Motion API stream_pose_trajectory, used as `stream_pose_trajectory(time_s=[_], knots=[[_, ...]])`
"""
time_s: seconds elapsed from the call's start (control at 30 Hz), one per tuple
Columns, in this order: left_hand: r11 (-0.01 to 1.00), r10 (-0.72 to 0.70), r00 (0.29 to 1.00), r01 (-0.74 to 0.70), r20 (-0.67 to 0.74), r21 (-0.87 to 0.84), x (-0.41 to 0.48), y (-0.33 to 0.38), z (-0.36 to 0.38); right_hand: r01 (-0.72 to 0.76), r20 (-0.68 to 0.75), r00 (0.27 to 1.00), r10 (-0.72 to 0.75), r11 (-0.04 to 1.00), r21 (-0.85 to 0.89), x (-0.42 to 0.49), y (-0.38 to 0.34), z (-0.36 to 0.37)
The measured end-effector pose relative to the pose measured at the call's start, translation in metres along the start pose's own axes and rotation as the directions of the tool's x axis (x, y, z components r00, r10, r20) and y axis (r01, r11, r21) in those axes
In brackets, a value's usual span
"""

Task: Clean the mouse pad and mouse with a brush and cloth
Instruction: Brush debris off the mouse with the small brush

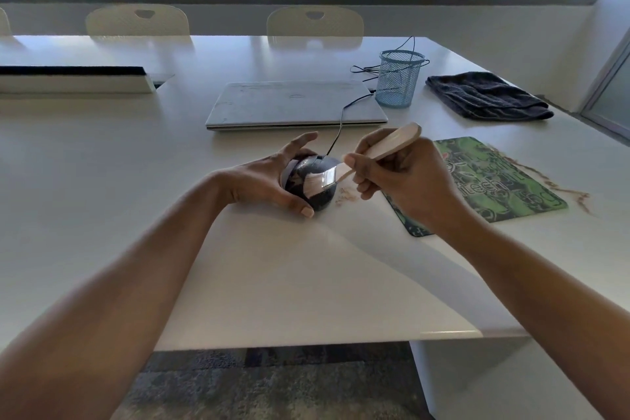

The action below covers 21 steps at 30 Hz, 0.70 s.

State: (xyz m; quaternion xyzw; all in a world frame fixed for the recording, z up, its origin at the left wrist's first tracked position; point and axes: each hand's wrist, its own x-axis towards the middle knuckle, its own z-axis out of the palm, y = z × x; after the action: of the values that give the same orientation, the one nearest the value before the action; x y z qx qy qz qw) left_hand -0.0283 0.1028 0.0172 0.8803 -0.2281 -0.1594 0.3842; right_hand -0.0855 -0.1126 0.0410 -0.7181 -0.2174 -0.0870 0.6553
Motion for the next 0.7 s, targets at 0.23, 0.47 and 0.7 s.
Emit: stream_pose_trajectory(time_s=[0.23, 0.47, 0.7], knots=[[1.0, 0.002, 1.0, -0.002, -0.002, 0.003, 0.0, 0.0, 0.0, 0.006, -0.032, 0.999, -0.006, 1.0, 0.004, -0.005, -0.009, -0.013], [1.0, 0.011, 1.0, -0.011, -0.005, 0.0, -0.001, 0.0, 0.0, 0.049, 0.005, 0.999, -0.049, 0.999, -0.008, -0.007, -0.005, 0.005], [1.0, 0.01, 1.0, -0.01, 0.0, -0.015, -0.001, 0.0, 0.0, 0.042, -0.014, 0.999, -0.043, 0.996, -0.074, -0.006, -0.014, -0.018]])
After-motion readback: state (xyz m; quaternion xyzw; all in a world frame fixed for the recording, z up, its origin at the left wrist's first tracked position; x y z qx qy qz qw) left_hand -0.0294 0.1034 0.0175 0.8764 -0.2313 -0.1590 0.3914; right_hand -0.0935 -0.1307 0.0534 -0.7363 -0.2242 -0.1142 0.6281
